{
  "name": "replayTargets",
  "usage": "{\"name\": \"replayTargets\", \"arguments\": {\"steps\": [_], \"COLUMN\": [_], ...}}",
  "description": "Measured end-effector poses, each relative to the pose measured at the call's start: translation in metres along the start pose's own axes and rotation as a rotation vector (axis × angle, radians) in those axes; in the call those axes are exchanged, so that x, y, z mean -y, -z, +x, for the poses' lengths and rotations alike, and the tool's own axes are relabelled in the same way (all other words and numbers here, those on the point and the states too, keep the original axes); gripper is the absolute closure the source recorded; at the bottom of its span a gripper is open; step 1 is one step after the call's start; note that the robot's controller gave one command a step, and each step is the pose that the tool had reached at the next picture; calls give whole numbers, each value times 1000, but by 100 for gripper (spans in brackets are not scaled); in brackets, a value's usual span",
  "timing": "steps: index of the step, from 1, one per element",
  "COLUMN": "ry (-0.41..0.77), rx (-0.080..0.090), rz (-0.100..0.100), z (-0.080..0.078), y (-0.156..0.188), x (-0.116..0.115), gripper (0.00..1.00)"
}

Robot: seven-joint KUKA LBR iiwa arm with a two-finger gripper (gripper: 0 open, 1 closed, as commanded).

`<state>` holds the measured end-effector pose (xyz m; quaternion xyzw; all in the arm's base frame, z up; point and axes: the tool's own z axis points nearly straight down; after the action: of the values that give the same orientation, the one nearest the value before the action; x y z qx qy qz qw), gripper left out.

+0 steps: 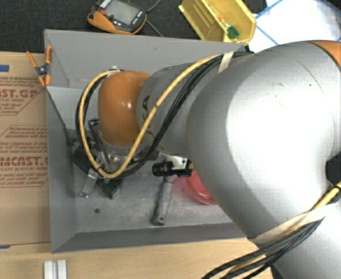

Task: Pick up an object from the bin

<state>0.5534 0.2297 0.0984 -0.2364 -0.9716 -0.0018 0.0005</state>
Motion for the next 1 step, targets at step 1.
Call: {"name": "replayTargets", "arguments": {"steps": [1], "ry": [125], "rx": [12], "rz": [-7], "z": [-25], "y": [-29], "x": [16], "gripper": [0]}}
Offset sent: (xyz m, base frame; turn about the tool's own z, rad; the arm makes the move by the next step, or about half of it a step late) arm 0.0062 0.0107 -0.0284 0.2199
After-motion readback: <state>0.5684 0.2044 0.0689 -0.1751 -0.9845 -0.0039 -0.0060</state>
